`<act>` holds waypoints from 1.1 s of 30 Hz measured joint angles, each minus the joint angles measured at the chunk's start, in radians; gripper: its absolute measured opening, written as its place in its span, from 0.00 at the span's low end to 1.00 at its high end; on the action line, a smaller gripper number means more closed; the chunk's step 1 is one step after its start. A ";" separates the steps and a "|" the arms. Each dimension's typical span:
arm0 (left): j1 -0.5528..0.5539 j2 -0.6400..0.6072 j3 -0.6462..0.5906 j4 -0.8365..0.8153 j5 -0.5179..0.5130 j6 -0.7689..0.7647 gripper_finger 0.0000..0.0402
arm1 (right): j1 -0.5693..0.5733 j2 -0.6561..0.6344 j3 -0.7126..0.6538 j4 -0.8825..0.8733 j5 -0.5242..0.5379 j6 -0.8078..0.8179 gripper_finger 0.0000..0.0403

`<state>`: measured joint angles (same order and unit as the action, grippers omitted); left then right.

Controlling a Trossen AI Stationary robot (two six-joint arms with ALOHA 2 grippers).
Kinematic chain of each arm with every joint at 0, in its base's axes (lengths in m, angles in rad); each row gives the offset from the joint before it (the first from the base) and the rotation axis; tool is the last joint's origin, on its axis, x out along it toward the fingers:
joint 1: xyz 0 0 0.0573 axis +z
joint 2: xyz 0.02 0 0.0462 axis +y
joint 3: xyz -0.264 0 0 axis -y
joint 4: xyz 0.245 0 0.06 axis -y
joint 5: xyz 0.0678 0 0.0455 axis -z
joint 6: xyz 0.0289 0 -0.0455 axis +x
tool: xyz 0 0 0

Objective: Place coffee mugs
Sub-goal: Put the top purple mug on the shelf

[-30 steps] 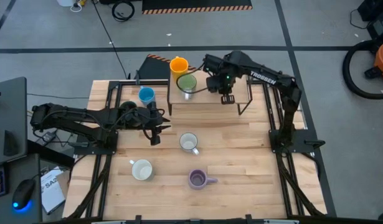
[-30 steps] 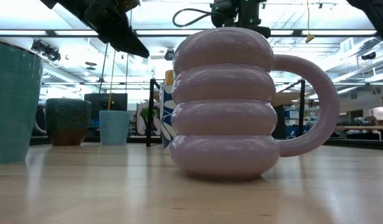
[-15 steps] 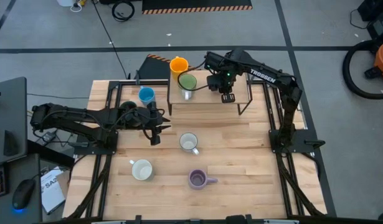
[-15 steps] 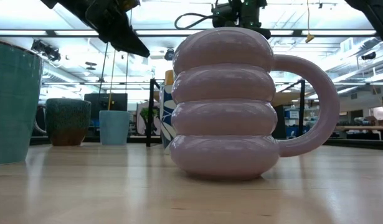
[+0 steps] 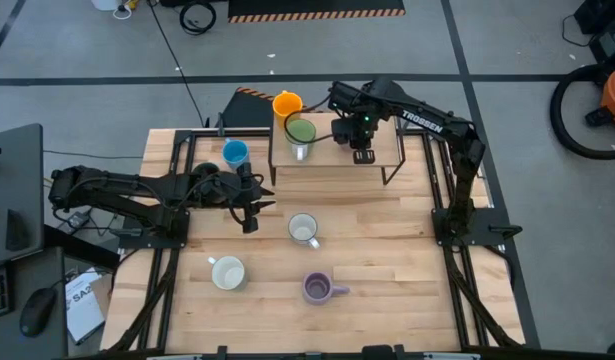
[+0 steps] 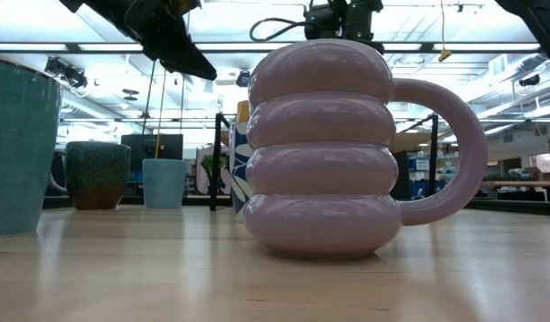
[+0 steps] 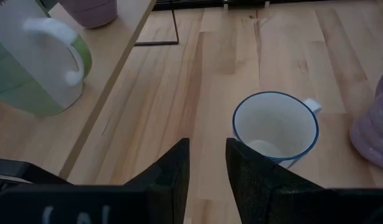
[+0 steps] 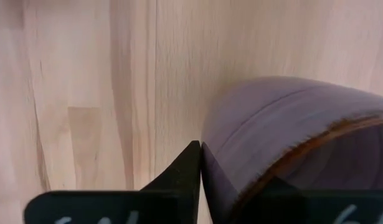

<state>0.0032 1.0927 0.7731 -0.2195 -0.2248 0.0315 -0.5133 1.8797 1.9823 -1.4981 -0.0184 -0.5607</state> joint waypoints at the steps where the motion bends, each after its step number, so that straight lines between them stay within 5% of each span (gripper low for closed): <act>1: 0.000 0.000 0.000 0.000 0.000 -0.002 0.27 | 0.000 0.000 0.000 0.004 0.001 0.003 0.14; 17: -0.001 0.000 0.000 -0.002 0.000 -0.021 0.27 | 0.021 0.000 0.000 0.014 0.111 0.058 0.39; 33: -0.001 0.000 0.000 -0.004 0.000 -0.039 0.27 | 0.022 -0.003 0.176 -0.043 0.095 0.117 0.44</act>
<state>0.0021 1.0927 0.7731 -0.2234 -0.2244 -0.0071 -0.4911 1.8771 2.1585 -1.5411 0.0769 -0.4440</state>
